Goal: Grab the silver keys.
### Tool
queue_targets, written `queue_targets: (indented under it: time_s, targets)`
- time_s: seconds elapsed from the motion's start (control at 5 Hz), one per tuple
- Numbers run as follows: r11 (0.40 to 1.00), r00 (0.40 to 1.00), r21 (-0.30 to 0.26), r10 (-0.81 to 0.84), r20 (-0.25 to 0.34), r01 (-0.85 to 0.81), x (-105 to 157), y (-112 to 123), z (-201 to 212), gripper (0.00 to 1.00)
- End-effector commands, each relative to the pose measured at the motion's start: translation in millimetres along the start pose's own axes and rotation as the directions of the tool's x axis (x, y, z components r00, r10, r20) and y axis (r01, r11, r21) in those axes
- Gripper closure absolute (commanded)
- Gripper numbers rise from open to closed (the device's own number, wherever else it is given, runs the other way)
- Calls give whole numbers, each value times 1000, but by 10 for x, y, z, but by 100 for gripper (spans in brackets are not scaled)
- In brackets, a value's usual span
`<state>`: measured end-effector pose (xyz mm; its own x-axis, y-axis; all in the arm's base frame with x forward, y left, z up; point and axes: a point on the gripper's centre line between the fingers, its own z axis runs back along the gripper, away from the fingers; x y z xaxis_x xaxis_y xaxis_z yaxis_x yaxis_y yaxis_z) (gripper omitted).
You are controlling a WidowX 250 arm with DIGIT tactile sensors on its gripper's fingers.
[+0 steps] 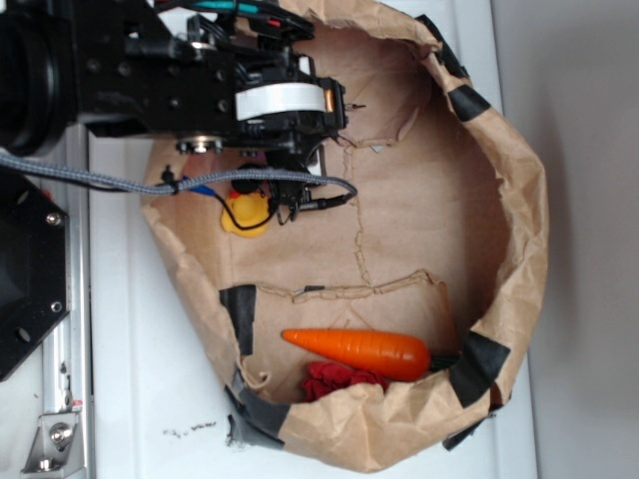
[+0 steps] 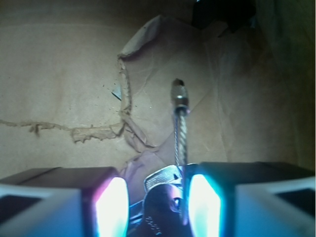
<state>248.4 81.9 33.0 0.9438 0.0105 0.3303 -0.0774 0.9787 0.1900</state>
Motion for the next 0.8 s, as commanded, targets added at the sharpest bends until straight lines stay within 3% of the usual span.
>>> queue_targets:
  time_s: [0.0,0.6]
  targets:
    - [1000,1000,9,27,10,-27,82,93,145,100]
    - [996,997,-51,75,16,-74,300,58,444,100]
